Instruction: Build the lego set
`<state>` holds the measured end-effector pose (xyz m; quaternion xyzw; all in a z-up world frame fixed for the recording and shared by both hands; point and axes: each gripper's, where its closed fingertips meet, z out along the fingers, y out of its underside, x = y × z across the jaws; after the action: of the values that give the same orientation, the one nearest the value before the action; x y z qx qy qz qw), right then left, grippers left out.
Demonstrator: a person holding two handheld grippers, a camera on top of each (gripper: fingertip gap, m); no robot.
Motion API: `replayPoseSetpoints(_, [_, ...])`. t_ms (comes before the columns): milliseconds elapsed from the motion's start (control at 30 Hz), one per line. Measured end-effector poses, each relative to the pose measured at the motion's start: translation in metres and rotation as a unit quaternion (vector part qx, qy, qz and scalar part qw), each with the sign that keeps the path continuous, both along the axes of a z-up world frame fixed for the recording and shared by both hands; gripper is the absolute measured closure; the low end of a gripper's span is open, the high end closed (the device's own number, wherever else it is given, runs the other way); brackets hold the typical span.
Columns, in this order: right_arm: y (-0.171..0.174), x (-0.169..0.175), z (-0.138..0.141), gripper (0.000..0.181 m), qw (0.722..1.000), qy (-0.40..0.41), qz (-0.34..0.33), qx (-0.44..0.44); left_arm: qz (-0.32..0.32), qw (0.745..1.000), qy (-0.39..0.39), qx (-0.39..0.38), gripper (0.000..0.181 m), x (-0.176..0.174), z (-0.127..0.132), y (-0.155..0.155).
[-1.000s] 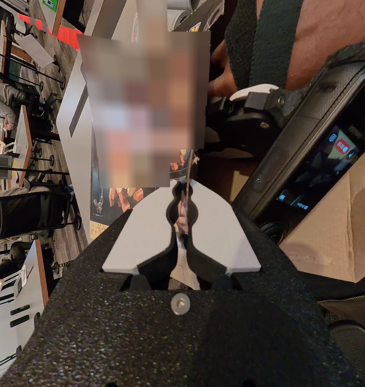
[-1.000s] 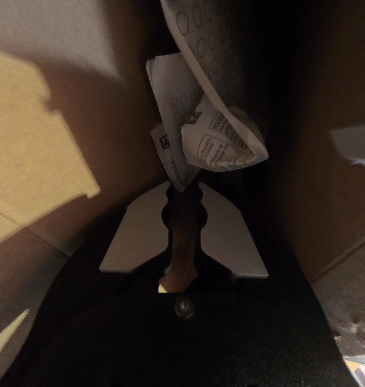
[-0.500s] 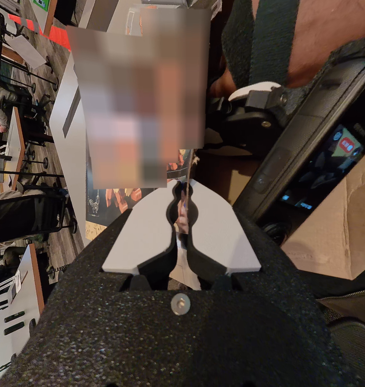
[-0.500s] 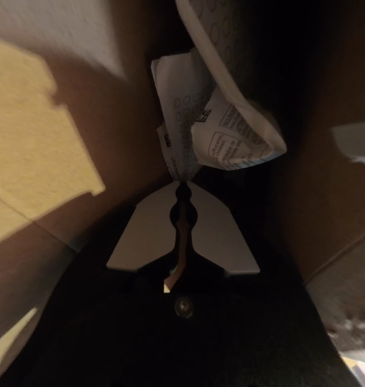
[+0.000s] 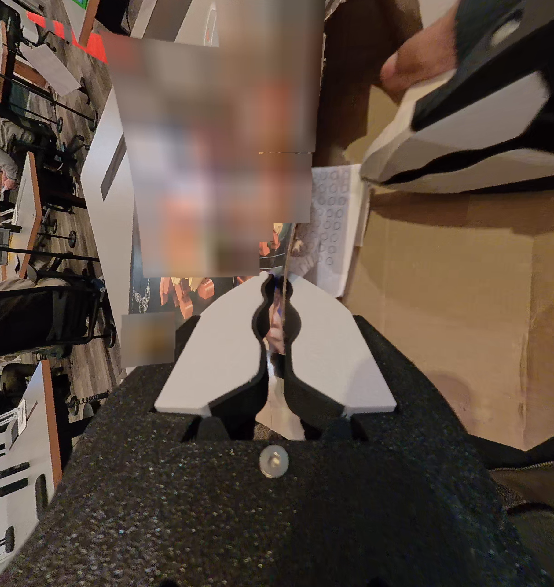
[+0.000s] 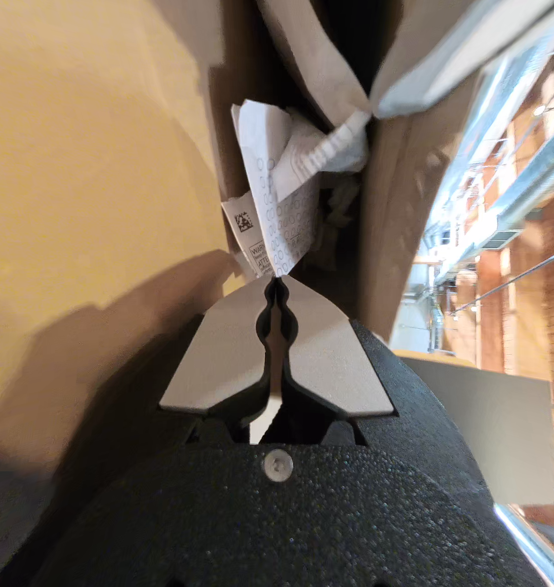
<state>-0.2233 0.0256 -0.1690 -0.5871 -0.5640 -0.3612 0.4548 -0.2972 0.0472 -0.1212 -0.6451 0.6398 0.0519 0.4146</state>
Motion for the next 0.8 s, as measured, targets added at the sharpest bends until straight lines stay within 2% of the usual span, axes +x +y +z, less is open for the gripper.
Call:
replayPoseSetpoints(167, [-0.025, 0.017, 0.0, 0.181, 1.0, -0.011, 0.007, 0.013, 0.009, 1.0, -0.001, 0.003, 0.177, 0.007, 0.004, 0.005])
replayPoseSetpoints(433, [-0.054, 0.018, 0.002, 0.181, 0.999, -0.002, 0.035, 0.027, 0.033, 0.999, 0.008, 0.017, 0.177, 0.017, 0.0, 0.02])
replayPoseSetpoints(800, [-0.077, 0.021, -0.005, 0.181, 0.997, 0.012, 0.07, 0.027, 0.102, 0.993, 0.028, 0.044, 0.177, 0.016, -0.015, 0.06])
